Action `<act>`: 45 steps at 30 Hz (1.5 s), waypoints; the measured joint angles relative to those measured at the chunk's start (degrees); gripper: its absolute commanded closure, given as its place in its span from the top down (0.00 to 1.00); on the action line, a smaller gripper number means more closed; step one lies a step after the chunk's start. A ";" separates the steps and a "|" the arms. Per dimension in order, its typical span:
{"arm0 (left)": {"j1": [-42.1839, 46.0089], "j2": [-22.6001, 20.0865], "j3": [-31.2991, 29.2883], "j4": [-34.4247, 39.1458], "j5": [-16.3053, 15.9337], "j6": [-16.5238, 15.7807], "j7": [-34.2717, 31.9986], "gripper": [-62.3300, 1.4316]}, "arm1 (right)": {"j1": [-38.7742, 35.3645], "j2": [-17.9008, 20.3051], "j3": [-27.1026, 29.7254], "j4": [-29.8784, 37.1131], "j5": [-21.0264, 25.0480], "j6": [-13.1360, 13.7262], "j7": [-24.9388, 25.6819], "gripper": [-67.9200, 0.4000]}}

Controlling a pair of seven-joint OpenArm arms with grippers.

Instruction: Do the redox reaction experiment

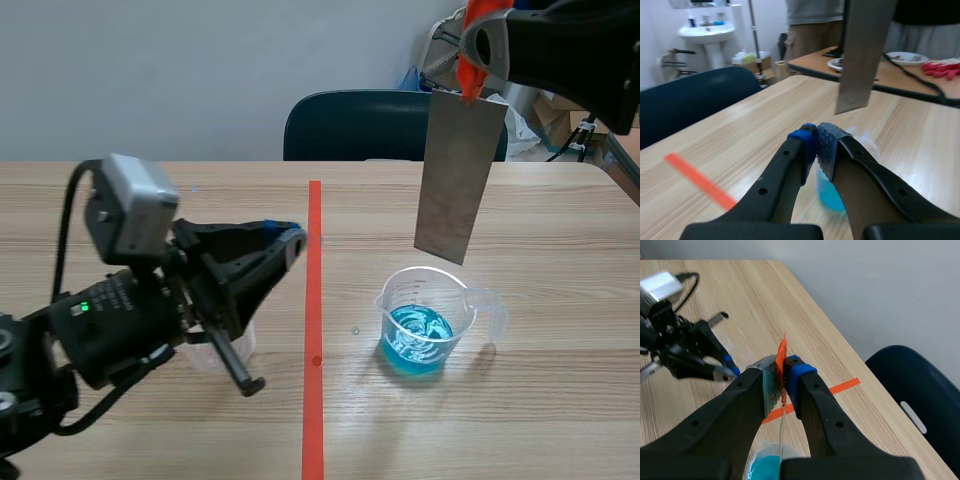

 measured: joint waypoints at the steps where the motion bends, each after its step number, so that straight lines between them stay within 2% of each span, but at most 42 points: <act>1: 1.64 -1.38 -1.60 0.94 0.00 0.00 -0.94 0.05 | 0.00 0.00 0.00 0.00 0.00 0.00 0.02 0.02; 5: 9.16 -6.58 -7.85 4.17 0.02 -0.70 -4.76 0.06 | 0.00 0.00 0.00 0.00 0.00 0.00 0.00 0.02; 9: 17.62 -10.95 -13.79 5.75 0.00 -1.92 -8.35 0.25 | 0.00 0.00 0.00 0.00 0.00 0.00 0.00 0.02; 12: 24.48 -13.66 -18.43 6.29 0.00 -1.88 -12.22 0.50 | 0.00 0.00 0.00 0.00 0.00 0.00 0.00 0.02; 16: 33.62 -15.74 -23.96 6.51 0.02 -1.90 -22.69 1.00 | 0.00 0.00 0.00 0.00 0.00 0.00 0.00 0.02; 19: 39.41 -15.80 -27.91 6.58 0.94 -2.05 -27.45 1.00 | 0.00 0.00 0.00 0.00 0.00 0.00 0.02 0.02; 23: 45.59 -15.78 -32.48 7.30 3.56 -3.02 -27.04 1.00 | 0.00 0.00 0.00 0.00 0.00 0.00 0.02 0.02; 26: 49.83 -15.78 -35.17 7.45 3.67 -3.02 -29.20 1.00 | 0.00 0.00 0.00 0.00 0.00 0.00 0.02 0.02; 28: 51.82 -15.78 -36.28 7.45 5.29 -3.02 -30.73 1.00 | 0.00 0.00 0.00 0.00 0.00 0.00 0.00 0.02; 30: 52.65 -15.76 -36.46 7.45 6.69 -3.08 -31.34 1.00 | 0.00 0.00 0.00 0.00 0.00 0.00 0.02 0.02; 41: 51.82 -15.65 -36.44 7.45 6.49 -3.04 -31.32 1.00 | 0.00 0.00 0.00 0.00 0.00 0.00 0.02 0.02; 45: 51.67 -15.65 -36.44 7.45 6.47 -3.21 -33.18 1.00 | 0.00 0.00 0.00 0.00 0.00 0.02 0.02 0.02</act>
